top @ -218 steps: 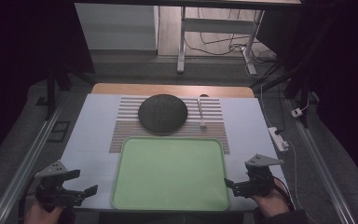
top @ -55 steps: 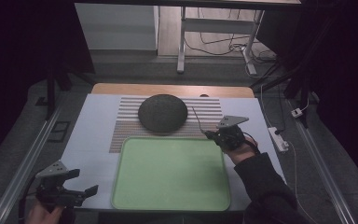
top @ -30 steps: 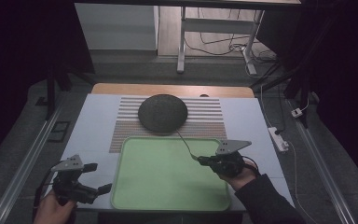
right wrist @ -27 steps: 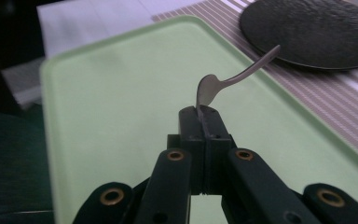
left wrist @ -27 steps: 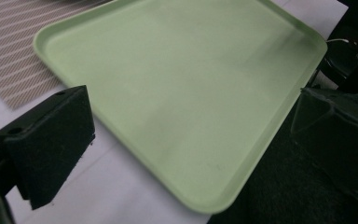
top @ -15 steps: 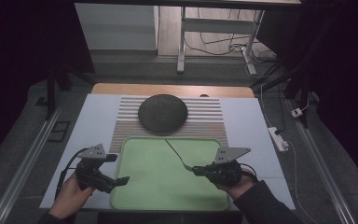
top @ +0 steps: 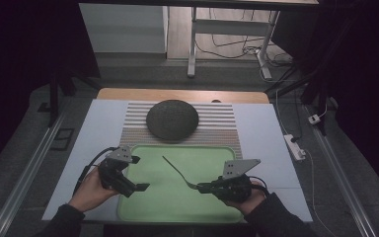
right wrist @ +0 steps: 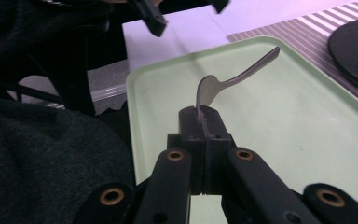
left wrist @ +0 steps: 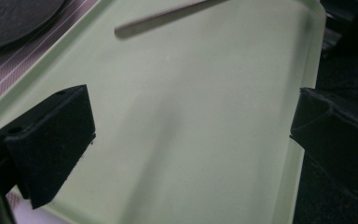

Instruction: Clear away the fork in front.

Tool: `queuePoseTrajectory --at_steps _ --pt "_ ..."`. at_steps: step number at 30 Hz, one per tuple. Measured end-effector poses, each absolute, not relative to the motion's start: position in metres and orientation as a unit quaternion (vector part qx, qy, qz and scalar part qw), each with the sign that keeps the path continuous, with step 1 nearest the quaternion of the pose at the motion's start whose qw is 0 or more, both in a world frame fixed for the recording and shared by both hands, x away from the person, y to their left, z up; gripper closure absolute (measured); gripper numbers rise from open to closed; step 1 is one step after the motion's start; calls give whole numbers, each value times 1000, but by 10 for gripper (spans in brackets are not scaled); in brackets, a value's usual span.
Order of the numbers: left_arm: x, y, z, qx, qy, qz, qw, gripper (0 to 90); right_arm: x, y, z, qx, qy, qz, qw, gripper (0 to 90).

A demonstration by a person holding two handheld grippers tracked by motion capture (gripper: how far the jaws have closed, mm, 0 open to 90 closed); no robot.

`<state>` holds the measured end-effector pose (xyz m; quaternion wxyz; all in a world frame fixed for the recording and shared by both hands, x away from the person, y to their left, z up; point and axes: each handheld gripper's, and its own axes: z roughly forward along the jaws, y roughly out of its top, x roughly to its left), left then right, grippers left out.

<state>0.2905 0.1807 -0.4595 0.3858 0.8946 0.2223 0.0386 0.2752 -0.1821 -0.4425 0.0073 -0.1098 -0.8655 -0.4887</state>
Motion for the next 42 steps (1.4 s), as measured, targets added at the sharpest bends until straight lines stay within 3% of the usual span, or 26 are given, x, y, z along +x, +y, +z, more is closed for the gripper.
queuePoseTrajectory --at_steps 17,25,33,42 --pt "316 134 -455 939 76 26 333 17 266 -173 -442 -67 -870 -487 41 897" --pt "320 118 -456 949 11 26 315 203 266 -172 -440 -58 -872 -485 43 897" --pt "324 107 -455 956 -52 18 289 482 265 -171 -440 -50 -872 -484 50 897" --pt "323 107 -453 956 -100 35 275 642 265 -171 -440 -47 -874 -480 53 897"
